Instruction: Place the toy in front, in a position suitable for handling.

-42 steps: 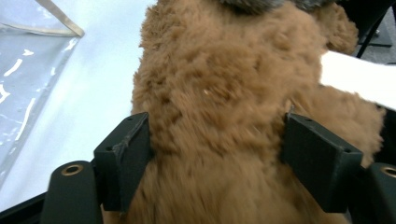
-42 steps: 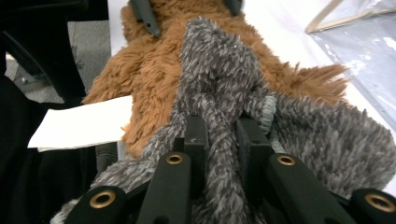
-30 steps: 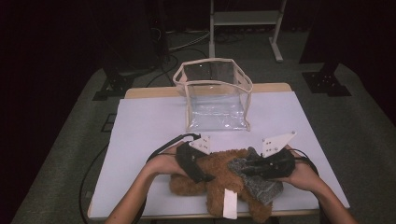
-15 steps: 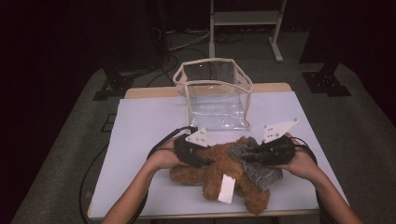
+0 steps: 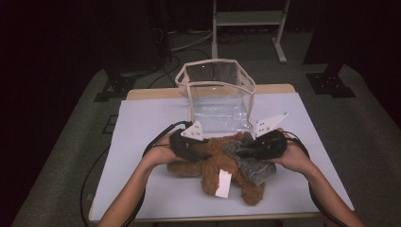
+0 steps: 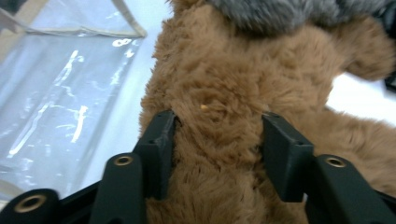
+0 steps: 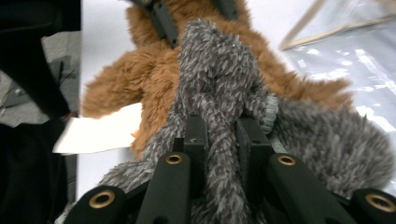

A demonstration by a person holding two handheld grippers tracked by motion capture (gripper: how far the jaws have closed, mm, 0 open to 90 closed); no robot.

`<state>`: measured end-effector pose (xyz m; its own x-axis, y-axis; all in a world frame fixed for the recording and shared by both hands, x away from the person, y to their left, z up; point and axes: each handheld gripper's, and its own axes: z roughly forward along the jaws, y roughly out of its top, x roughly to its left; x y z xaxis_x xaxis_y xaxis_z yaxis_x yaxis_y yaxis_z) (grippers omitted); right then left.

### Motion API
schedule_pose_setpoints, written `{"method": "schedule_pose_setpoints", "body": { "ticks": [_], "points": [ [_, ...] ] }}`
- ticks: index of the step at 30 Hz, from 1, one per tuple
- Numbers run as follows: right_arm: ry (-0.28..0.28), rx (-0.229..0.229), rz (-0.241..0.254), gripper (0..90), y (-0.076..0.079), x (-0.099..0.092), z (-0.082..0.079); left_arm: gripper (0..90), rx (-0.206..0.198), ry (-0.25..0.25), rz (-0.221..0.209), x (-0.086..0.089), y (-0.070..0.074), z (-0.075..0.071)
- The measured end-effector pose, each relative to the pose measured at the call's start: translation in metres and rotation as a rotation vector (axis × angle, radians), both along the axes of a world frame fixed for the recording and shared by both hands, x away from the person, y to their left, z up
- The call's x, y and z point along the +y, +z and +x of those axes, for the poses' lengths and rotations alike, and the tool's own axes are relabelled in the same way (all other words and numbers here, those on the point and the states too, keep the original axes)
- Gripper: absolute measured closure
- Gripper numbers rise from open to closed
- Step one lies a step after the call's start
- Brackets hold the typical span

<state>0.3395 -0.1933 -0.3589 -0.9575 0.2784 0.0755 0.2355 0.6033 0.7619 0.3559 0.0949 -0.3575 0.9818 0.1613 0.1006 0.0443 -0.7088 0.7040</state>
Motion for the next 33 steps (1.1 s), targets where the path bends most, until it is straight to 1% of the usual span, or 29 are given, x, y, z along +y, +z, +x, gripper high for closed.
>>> {"method": "schedule_pose_setpoints", "body": {
  "ticks": [1, 2, 3, 5, 7, 10, 12, 14, 15, 16, 18, 20, 22, 24, 26, 28, 30, 33],
  "points": [
    [0.005, -0.003, -0.003, 76.1, -0.001, 0.001, -0.003, 46.9, 0.008, -0.003, -0.005, 0.000, 0.000, -0.003],
    [0.011, -0.007, -0.004, 76.1, -0.003, 0.001, -0.008, 46.9, 0.010, -0.014, 0.003, 0.001, -0.001, -0.006],
    [0.019, -0.014, -0.003, 76.1, -0.003, 0.001, -0.012, 47.1, 0.016, -0.011, -0.005, 0.000, -0.003, -0.011],
    [0.023, -0.021, 0.006, 76.1, -0.001, -0.001, -0.020, 47.0, 0.006, -0.017, 0.002, 0.000, -0.005, -0.019],
    [0.027, -0.047, 0.014, 76.0, 0.007, -0.002, -0.024, 47.0, -0.008, -0.013, 0.003, 0.001, -0.005, -0.026],
    [0.010, -0.098, 0.028, 76.0, 0.025, -0.002, -0.024, 47.2, -0.009, -0.027, -0.001, 0.003, -0.005, -0.034],
    [-0.005, -0.117, 0.035, 76.0, 0.033, -0.002, -0.020, 47.2, -0.019, -0.037, 0.015, 0.003, -0.004, -0.039],
    [-0.017, -0.123, 0.024, 75.9, 0.036, 0.002, -0.015, 47.1, -0.023, -0.039, 0.018, 0.003, -0.004, -0.043],
    [-0.013, -0.120, 0.010, 75.9, 0.034, 0.005, -0.013, 46.9, -0.026, -0.042, 0.022, 0.004, -0.004, -0.044],
    [-0.008, -0.114, -0.004, 75.8, 0.030, 0.009, -0.012, 46.6, -0.022, -0.047, 0.024, 0.005, -0.004, -0.046],
    [0.016, -0.085, -0.017, 75.8, 0.020, 0.014, -0.012, 45.5, -0.018, -0.049, 0.026, 0.006, -0.002, -0.047],
    [0.035, -0.077, -0.021, 75.9, 0.012, 0.016, -0.015, 43.2, -0.022, -0.039, 0.015, 0.009, 0.002, -0.045],
    [0.038, -0.065, -0.014, 76.0, 0.007, 0.015, -0.020, 39.4, -0.042, -0.024, 0.018, 0.009, 0.006, -0.044],
    [0.049, -0.055, -0.004, 76.0, 0.003, 0.011, -0.023, 36.1, -0.043, -0.020, 0.032, 0.008, 0.007, -0.042],
    [0.048, -0.051, 0.000, 75.9, 0.001, 0.007, -0.025, 35.5, -0.027, -0.031, 0.058, 0.006, 0.002, -0.040],
    [0.038, -0.048, 0.005, 75.9, 0.000, 0.004, -0.025, 36.2, -0.011, -0.041, 0.052, 0.006, -0.004, -0.040],
    [0.032, -0.044, 0.014, 75.9, 0.000, 0.004, -0.024, 38.4, -0.007, -0.043, 0.053, 0.006, -0.006, -0.040],
    [0.034, -0.075, 0.014, 75.7, 0.008, 0.012, -0.023, 39.7, -0.004, -0.046, 0.073, 0.007, -0.006, -0.041]
  ]
}}
